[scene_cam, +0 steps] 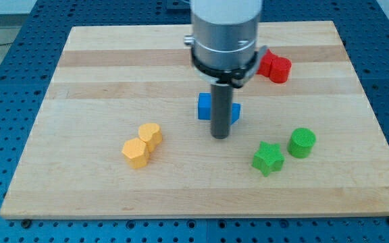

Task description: Move the green circle right to the green star

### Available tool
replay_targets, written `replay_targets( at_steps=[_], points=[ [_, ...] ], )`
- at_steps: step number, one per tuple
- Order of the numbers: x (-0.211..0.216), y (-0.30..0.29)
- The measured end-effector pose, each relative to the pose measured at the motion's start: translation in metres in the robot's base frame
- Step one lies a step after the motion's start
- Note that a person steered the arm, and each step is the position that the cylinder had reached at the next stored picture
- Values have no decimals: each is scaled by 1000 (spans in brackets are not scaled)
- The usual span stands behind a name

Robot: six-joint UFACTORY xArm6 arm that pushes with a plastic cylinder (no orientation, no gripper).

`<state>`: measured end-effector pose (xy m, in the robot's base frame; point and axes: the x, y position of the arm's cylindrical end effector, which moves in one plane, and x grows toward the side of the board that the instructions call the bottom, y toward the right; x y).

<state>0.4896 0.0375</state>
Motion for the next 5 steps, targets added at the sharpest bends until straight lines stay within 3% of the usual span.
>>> replay_targets(
  at_steps=[3, 5],
  points=[
    [-17, 11],
    [-32, 64]
  ],
)
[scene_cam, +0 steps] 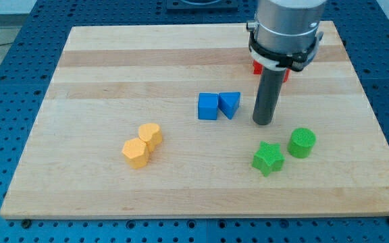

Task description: Move the green circle right to the green star

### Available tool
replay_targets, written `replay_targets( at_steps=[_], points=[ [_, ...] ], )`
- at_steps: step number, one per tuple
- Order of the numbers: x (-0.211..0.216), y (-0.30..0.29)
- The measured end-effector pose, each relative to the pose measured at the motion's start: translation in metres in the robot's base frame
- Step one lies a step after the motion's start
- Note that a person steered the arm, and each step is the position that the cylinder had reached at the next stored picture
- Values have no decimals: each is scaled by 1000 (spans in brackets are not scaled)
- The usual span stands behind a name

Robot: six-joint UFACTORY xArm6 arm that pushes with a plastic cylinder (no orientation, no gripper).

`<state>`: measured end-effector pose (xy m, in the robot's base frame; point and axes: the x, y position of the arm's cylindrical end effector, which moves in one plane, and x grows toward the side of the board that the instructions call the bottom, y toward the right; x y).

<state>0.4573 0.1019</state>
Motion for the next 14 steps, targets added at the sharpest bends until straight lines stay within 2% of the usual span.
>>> replay_targets(
  at_steps=[4, 6, 7, 10, 11, 13, 14],
  points=[
    [-4, -20],
    [-2, 47],
    [16, 67],
    [73, 71],
    [75, 124],
    [115, 101],
    [116, 76]
  ],
)
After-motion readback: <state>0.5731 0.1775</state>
